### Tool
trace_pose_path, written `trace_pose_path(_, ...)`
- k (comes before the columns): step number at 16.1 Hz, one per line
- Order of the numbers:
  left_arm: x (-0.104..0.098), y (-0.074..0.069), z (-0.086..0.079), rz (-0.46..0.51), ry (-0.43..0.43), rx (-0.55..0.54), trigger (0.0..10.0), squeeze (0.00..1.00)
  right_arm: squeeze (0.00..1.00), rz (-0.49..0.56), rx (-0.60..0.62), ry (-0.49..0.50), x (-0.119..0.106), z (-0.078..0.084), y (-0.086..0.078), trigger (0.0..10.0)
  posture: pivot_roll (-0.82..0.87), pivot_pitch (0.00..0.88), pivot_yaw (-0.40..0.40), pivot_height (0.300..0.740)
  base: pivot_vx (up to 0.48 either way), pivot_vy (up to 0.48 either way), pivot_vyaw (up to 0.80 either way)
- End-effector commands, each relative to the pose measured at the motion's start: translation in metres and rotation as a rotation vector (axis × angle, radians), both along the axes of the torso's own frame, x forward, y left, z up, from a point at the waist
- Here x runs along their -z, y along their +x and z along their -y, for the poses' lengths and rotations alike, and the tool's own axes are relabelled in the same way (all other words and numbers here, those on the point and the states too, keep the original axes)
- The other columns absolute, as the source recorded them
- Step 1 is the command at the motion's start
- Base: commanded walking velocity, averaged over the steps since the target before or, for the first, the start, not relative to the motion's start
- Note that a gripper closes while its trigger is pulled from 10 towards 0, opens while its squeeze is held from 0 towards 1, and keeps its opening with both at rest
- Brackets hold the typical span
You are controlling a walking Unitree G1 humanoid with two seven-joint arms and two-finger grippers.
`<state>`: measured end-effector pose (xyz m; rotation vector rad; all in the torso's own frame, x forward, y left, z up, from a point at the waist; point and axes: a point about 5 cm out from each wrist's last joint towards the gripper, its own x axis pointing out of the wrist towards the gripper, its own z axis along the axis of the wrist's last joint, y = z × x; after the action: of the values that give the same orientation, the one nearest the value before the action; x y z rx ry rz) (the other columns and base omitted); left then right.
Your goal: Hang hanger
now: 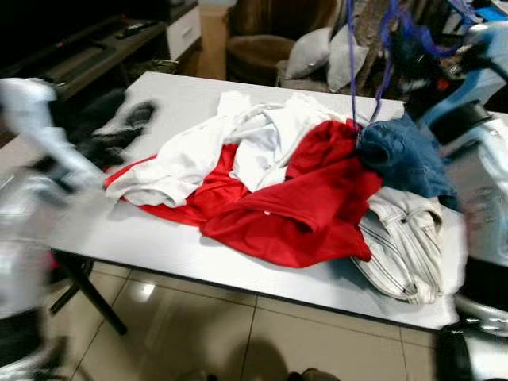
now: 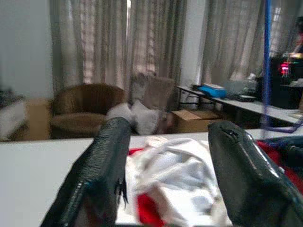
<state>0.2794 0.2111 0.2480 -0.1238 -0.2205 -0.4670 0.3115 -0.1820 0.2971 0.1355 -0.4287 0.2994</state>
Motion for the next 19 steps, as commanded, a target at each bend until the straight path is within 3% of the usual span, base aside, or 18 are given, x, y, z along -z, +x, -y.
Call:
trace_pose_path(1,-0.001,0.001,0.006,0.011,-0.004,-0.031,10.0,1.0,0.0,0.067,0.019,0.061,-0.013,0.002,-0.006,10.0,-0.14,0.0,0.007,0.74,0.0,0.0,0.0)
trace_pose_path(2,-0.001,0.001,0.006,0.011,-0.004,-0.031,10.0,1.0,0.0,0.067,0.019,0.061,-0.013,0.002,-0.006,10.0,-0.14,0.0,0.007,0.74,0.0,0.0,0.0)
trace_pose_path(3,0.007,0.001,0.021,-0.009,-0.046,-0.033,10.0,1.0,0.0,0.085,0.029,0.15,-0.013,-0.001,-0.008,10.0,-0.14,0.0,0.016,0.74,0.0,0.0,0.0)
trace_pose_path(6,0.027,-0.004,0.051,-0.072,-0.084,-0.016,10.0,1.0,0.0,0.104,0.009,0.257,-0.006,-0.014,-0.013,10.0,-0.14,0.0,0.013,0.74,0.0,0.0,0.0)
trace_pose_path(8,0.034,-0.006,0.056,-0.092,-0.103,-0.047,10.0,1.0,0.0,0.1,-0.018,0.413,-0.001,-0.021,-0.016,10.0,-0.13,0.0,0.006,0.74,0.0,0.0,0.0)
trace_pose_path(12,0.038,-0.008,0.062,-0.114,-0.1,-0.058,10.0,1.0,0.0,0.066,-0.039,0.423,-0.001,-0.027,-0.018,10.0,-0.12,0.0,0.016,0.74,0.0,0.0,0.0)
trace_pose_path(15,0.043,-0.014,0.066,-0.134,-0.099,-0.064,10.0,1.0,0.0,0.001,-0.042,0.486,0.012,-0.037,-0.024,10.0,-0.12,0.0,0.003,0.74,0.0,0.0,0.0)
trace_pose_path(19,0.046,-0.015,0.071,-0.15,-0.099,-0.06,10.0,1.0,0.0,-0.093,-0.051,0.49,0.026,-0.047,-0.029,10.0,-0.12,0.0,0.01,0.74,0.0,0.0,0.0)
